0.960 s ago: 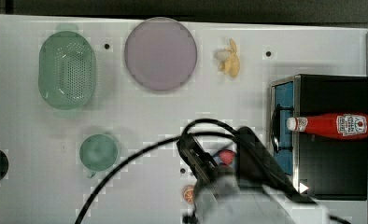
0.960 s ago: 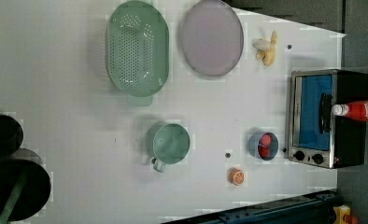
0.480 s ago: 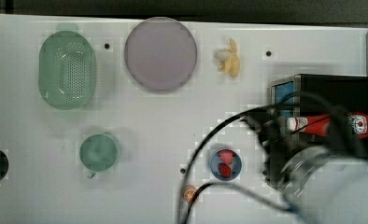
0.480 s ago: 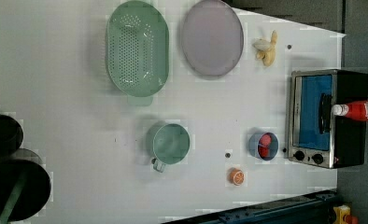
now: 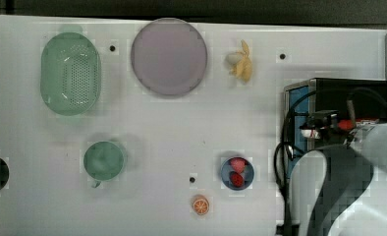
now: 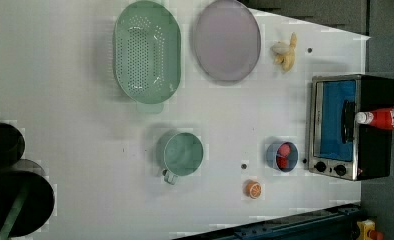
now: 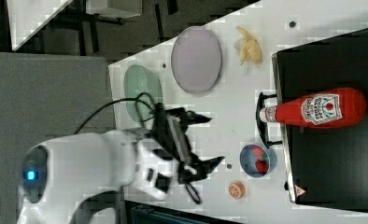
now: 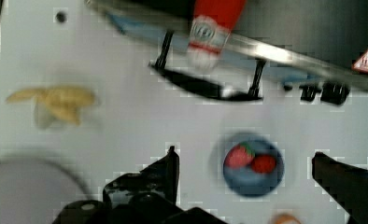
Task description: Pick Ketchup from oven and place it on table.
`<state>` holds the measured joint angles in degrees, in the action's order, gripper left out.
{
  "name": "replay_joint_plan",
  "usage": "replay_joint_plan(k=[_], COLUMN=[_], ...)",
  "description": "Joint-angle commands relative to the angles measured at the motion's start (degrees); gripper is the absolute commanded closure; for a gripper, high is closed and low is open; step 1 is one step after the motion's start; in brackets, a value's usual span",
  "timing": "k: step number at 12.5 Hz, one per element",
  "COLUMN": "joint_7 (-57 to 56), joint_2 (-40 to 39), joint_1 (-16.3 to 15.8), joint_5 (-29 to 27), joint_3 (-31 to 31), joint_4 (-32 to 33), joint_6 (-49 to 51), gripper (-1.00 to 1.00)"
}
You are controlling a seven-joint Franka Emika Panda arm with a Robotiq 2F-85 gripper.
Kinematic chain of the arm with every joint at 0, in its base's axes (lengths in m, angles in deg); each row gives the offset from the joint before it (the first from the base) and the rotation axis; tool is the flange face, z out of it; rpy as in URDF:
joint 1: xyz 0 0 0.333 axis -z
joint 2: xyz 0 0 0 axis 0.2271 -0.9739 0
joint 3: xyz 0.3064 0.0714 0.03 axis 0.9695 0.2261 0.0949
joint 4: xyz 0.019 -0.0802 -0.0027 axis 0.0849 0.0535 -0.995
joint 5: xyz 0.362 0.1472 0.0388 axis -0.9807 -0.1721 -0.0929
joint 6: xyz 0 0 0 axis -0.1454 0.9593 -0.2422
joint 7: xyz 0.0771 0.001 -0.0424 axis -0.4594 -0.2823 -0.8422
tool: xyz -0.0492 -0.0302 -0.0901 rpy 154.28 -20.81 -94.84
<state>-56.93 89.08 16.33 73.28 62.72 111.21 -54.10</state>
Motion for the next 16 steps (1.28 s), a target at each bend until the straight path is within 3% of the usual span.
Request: replay_joint_plan(k=[1,8,12,16], joint_7=[-2.7,-2.7,-2.3,-2.3], joint_2=[-1.2,-18.1,-24.9,-28.7], joint_1=[1.1,2.5,4.9,5.4], joint_5=[0.2,-0.6,-8.2,-10.3], joint_3=[-3.3,-9.8,-10.3,-10.3], joint_4=[-2.5,-11.7,-14.2,-14.1], joint_6=[-3.5,-10.5,-11.7,-15.1], gripper=[-1.00,-1.00,-1.00,-1.00])
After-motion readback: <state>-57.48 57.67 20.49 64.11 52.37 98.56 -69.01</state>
